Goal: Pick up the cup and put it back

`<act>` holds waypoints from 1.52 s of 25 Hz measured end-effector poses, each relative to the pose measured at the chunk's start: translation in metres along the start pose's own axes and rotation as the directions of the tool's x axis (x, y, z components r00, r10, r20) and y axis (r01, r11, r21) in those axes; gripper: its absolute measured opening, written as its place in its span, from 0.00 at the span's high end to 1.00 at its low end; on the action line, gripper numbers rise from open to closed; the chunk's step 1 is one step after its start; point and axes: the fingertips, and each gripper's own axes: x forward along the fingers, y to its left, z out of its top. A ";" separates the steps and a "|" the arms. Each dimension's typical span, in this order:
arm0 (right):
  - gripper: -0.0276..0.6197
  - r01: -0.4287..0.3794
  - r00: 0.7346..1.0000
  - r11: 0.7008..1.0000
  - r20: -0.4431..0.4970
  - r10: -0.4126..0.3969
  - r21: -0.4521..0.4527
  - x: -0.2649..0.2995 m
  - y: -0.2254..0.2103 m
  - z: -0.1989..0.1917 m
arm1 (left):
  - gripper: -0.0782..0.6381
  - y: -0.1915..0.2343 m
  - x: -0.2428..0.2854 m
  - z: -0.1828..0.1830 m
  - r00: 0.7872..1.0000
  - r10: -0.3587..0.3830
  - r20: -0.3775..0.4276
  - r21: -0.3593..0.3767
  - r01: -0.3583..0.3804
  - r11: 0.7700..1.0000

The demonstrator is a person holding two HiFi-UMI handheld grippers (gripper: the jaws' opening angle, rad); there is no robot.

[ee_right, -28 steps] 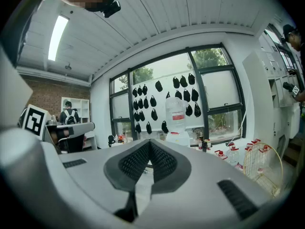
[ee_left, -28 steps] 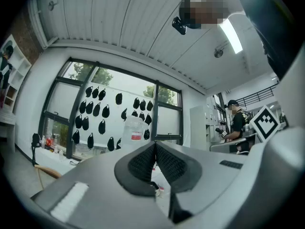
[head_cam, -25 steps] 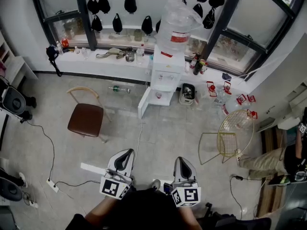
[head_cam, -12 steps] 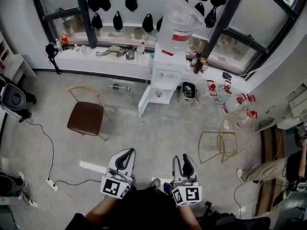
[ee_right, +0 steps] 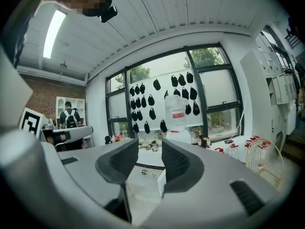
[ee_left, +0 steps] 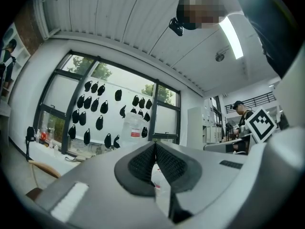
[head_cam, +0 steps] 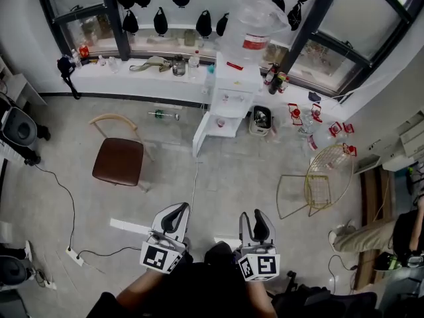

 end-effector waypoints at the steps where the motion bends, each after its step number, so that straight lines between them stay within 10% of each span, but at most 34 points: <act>1: 0.73 0.004 1.000 1.000 0.000 -0.004 0.002 0.004 0.001 -0.001 | 0.88 0.002 0.003 -0.003 1.000 -0.011 -0.003 -0.003 0.011 1.000; 25: 0.74 -0.312 0.945 0.947 -0.125 0.302 -0.072 0.276 -0.215 -0.013 | 0.88 0.008 0.298 -0.053 0.972 0.233 -0.005 -0.007 -0.233 0.972; 38: 0.68 -0.366 0.905 0.930 -0.242 0.350 -0.025 0.430 -0.247 -0.133 | 0.88 0.105 0.388 -0.168 0.962 0.268 -0.056 -0.042 -0.270 0.962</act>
